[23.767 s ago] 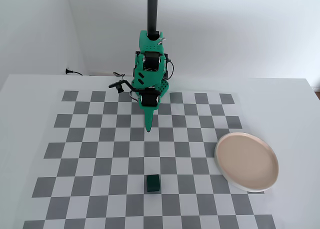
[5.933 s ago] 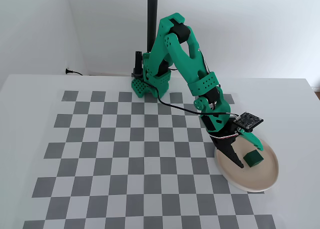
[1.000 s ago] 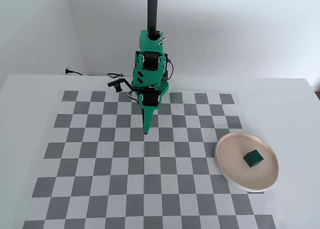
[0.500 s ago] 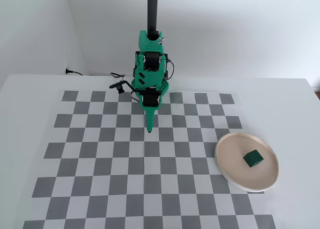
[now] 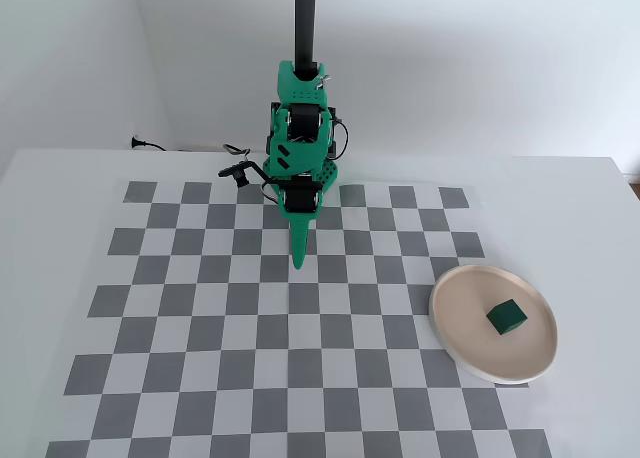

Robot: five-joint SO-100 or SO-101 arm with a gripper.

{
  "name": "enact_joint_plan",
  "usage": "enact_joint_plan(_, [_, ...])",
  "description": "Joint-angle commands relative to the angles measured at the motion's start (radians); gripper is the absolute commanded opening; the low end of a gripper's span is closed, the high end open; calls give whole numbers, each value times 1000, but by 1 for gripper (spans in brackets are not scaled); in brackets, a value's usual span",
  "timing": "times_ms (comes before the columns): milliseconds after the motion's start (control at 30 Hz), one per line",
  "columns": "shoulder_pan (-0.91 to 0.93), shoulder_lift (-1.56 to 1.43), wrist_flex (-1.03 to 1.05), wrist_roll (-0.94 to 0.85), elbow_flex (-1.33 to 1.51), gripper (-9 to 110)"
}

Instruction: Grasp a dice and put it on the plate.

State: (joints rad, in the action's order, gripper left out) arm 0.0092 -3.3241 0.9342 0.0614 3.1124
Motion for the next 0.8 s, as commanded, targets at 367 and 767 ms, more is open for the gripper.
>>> enact_joint_plan(367, [-6, -12, 2, -8, -18, -4])
enact_joint_plan(767, [-6, -12, 2, -8, -18, -4])
